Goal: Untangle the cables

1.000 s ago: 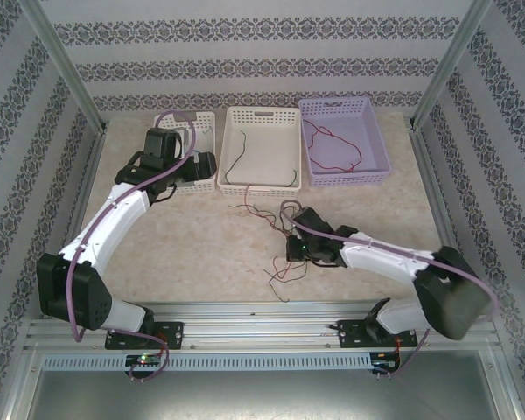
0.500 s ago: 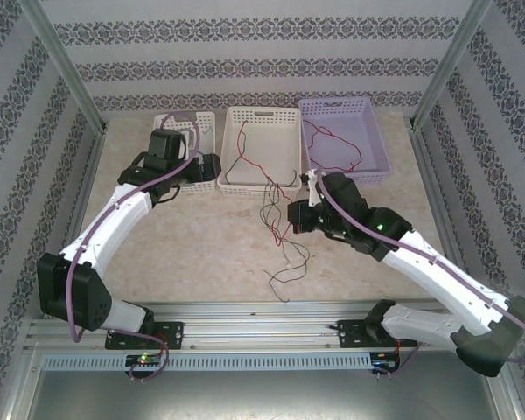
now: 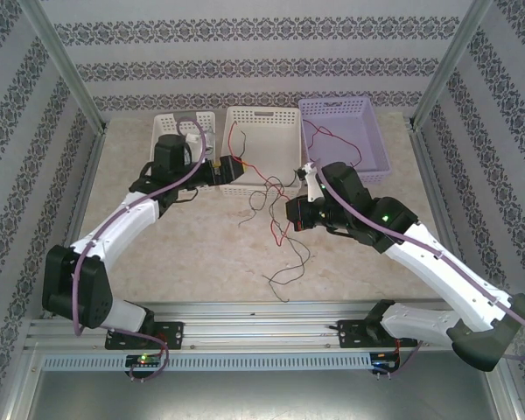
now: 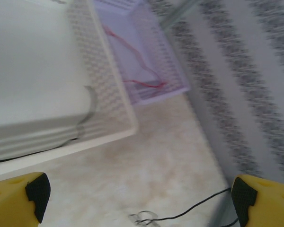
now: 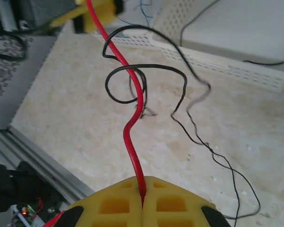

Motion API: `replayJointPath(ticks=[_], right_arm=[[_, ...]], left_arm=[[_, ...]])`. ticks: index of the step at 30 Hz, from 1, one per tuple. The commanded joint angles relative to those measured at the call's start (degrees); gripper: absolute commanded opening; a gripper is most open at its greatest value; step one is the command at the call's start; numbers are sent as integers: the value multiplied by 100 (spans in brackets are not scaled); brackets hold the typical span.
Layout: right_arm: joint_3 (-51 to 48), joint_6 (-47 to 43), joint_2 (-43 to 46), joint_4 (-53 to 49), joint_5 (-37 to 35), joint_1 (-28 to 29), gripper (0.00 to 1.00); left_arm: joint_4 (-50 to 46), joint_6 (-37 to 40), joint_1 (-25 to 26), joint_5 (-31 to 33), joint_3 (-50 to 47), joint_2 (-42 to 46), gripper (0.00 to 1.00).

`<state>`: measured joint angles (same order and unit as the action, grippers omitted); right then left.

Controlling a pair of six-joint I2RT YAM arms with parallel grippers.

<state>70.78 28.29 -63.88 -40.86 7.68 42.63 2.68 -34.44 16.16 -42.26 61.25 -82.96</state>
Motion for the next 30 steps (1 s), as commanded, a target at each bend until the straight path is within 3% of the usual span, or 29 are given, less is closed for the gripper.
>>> replayJointPath(ticks=[1, 10, 13, 17, 24, 30], right_arm=[[173, -37, 127, 389, 428, 11, 0], [184, 7, 229, 729, 748, -122, 0], [88, 89, 253, 924, 942, -173, 0], [17, 93, 269, 978, 987, -261, 0], [-51, 21, 469, 1013, 937, -479, 0], [5, -96, 663, 997, 1054, -663, 0]], left_arm=[[2435, -1487, 122, -1330, -326, -361, 99], [6846, -4940, 218, -1838, -561, -1969, 95], [7880, -5843, 232, -1849, -421, -2386, 91], [7422, -5508, 331, -1992, -395, -2251, 91], [4408, -3183, 678, -1897, -441, -1478, 92], [3912, -2796, 911, -1928, -395, -1422, 91]])
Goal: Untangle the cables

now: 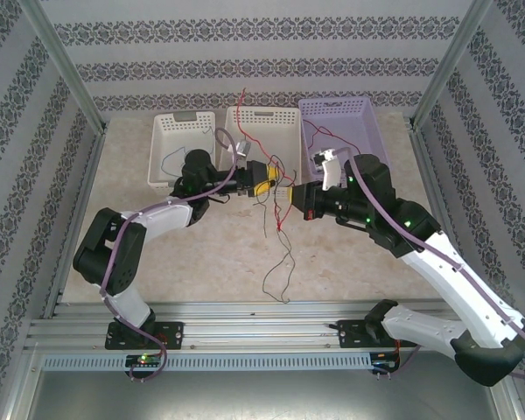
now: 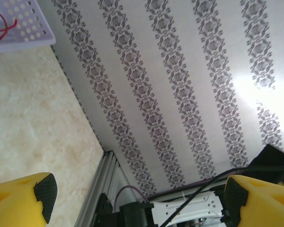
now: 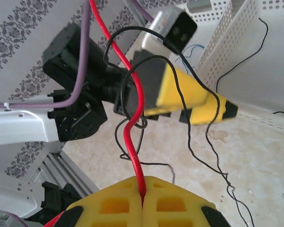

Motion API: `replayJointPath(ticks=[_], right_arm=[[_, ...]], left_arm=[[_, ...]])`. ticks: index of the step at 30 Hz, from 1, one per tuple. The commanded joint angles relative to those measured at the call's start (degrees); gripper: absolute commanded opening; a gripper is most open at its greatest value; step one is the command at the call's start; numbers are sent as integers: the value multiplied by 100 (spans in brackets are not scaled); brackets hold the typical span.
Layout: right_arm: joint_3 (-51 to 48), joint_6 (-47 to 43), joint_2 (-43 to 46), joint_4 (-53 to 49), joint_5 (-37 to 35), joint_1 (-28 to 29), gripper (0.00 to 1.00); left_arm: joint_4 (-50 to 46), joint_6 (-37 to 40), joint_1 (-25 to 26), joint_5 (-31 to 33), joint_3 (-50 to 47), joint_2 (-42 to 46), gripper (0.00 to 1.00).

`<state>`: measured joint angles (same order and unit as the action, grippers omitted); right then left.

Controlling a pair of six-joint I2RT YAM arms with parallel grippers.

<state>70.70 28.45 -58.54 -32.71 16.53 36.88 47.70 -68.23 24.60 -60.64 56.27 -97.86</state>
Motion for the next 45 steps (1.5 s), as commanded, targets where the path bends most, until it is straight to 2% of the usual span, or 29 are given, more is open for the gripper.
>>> replayJointPath(ticks=[1, 8, 16, 20, 32, 35, 40, 42, 45], right_arm=[[27, -105, 171, 190, 206, -139, 0], [40, 115, 271, 312, 760, -469, 0], [23, 313, 292, 531, 1243, -703, 0], [-55, 489, 278, 757, 1500, -805, 0], [-245, 910, 192, 1219, 2007, -789, 0], [-254, 932, 239, 1210, 2026, -785, 0], [-275, 1011, 317, 1221, 2069, -779, 0], [-300, 1078, 376, 1281, 2116, -779, 0], [-285, 1076, 454, 1231, 2113, -773, 0]], left_arm=[[-748, 714, 93, -68, 111, 123, 91], [-2455, 2297, 574, 87, 392, 679, 94], [-997, 1599, 663, -53, -415, 1127, 95], [-1441, 1932, 776, 81, -589, 1404, 96], [-3969, 4000, 1554, 1049, 81, 1551, 100], [-4127, 4175, 1564, 1383, 63, 1567, 98], [-4390, 4445, 1558, 1853, 165, 1551, 85], [-4511, 4584, 1557, 2032, 187, 1554, 85], [-4817, 4895, 1562, 2421, 201, 1651, 92]])
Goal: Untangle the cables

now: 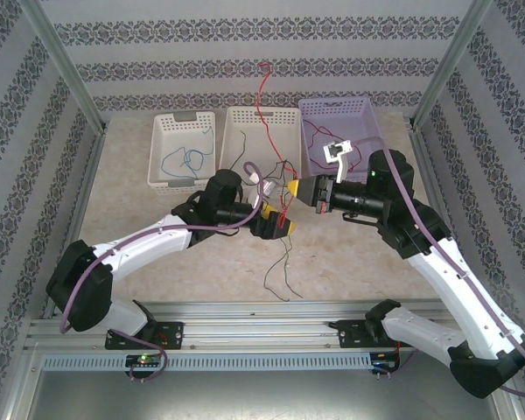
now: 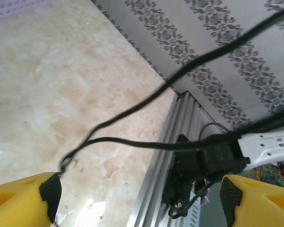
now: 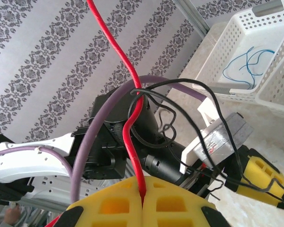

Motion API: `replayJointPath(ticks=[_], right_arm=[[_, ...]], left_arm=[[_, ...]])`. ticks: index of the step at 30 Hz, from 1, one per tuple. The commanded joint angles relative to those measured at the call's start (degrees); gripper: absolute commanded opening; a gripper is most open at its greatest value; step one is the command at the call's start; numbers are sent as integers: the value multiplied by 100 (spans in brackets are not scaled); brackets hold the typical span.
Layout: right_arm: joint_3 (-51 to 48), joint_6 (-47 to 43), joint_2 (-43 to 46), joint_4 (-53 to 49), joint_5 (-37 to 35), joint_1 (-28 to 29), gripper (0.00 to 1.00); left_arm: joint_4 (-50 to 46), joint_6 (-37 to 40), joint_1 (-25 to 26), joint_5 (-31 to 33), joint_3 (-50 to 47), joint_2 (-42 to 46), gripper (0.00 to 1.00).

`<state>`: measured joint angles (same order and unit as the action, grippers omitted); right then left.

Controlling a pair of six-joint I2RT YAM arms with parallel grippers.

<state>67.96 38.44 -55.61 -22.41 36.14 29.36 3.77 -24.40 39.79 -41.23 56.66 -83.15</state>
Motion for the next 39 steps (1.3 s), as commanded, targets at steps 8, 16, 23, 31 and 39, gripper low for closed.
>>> replayJointPath(ticks=[8, 16, 23, 31, 39], right_arm=[[-63, 198, 134, 364, 211, 77, 0], [-86, 289, 61, 524, 139, 304, 0], [-119, 343, 107, 589, 74, 393, 0], [-2, 87, 342, 39, -320, 82, 0], [-302, 118, 447, -389, -210, -898, 0]], left_arm=[[-420, 753, 111, 921, 123, 297, 97], [304, 478, 282, 980, -8, 189, 90], [506, 344, 284, 946, -24, 158, 51], [-677, 733, 284, 1102, 61, 669, 0], [-2794, 1165, 164, 2321, 506, 1646, 0]])
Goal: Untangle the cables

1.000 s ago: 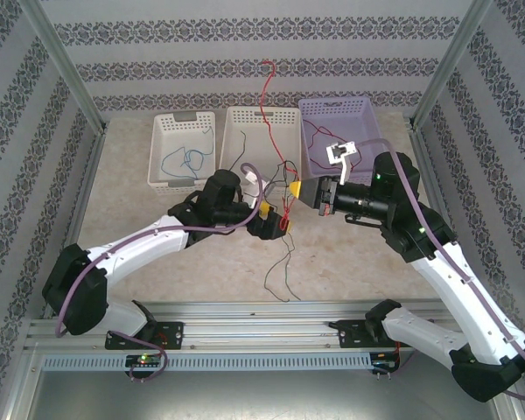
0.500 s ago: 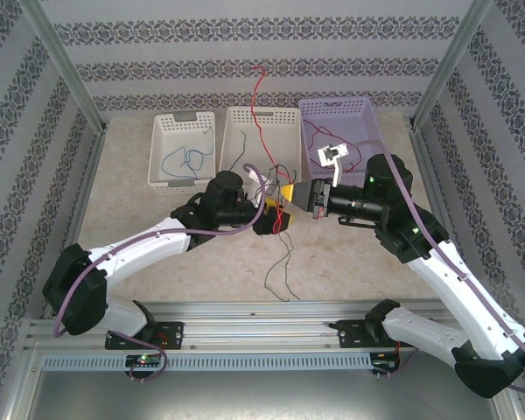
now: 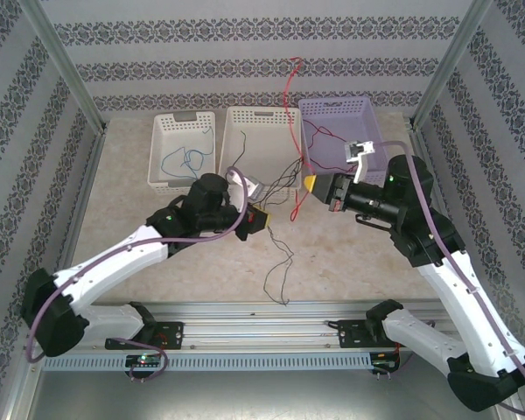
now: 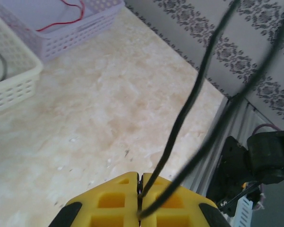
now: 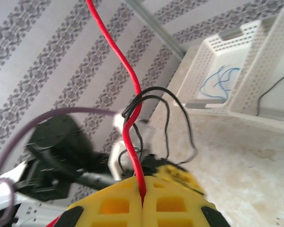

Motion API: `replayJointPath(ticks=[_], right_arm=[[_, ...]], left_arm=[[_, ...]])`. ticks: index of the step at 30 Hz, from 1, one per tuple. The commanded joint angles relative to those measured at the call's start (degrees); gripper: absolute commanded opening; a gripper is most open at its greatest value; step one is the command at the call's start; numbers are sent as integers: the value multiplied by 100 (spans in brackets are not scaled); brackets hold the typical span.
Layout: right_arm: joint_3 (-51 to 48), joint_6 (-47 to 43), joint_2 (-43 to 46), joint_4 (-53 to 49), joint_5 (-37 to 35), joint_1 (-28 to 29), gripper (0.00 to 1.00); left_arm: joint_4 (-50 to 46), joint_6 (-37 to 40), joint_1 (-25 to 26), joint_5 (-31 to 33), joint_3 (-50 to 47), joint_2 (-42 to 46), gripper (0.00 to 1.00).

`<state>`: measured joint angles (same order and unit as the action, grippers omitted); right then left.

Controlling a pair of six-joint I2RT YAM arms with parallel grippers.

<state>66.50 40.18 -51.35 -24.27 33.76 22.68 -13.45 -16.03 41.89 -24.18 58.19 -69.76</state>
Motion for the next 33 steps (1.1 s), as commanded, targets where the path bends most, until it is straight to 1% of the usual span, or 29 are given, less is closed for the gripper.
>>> replayJointPath(ticks=[1, 4, 7, 8, 11, 13, 18, 22, 25, 29, 33], right_arm=[[-222, -38, 7, -226, 70, -333, 0], [-423, 22, -47, -279, 227, -660, 0], [-583, -42, -97, -411, 263, -933, 0], [-636, -69, -123, -469, 290, -1020, 0], [-749, -186, -187, -633, 347, -1248, 0], [-811, -270, -210, -747, 333, -1379, 0], [-815, -542, -270, -1124, 59, -1604, 0], [-778, -764, -171, -1534, -564, -1817, 0], [-763, -877, -51, -1719, -909, -2059, 0], [-756, -941, -29, -1910, -889, -2373, 0], [-927, -900, 134, -1886, -923, -2627, 0]], left_arm=[[-1287, 402, -85, 770, 425, 395, 0], [-1760, 574, -339, 1315, 592, 672, 0], [-1945, 522, -823, 1706, 638, 967, 0], [-2000, 474, -1046, 1788, 681, 1050, 0], [-2030, 261, -1798, 1768, 759, 1295, 0], [-1980, 183, -2079, 1795, 809, 1415, 0], [-1774, 105, -2177, 2247, 913, 1578, 0], [-1528, 57, -2261, 2549, 823, 1762, 0], [-1338, 99, -2305, 3010, 657, 1964, 0], [-1121, 93, -2458, 3438, 339, 2233, 0], [-931, 170, -2558, 3687, -2, 2415, 0]])
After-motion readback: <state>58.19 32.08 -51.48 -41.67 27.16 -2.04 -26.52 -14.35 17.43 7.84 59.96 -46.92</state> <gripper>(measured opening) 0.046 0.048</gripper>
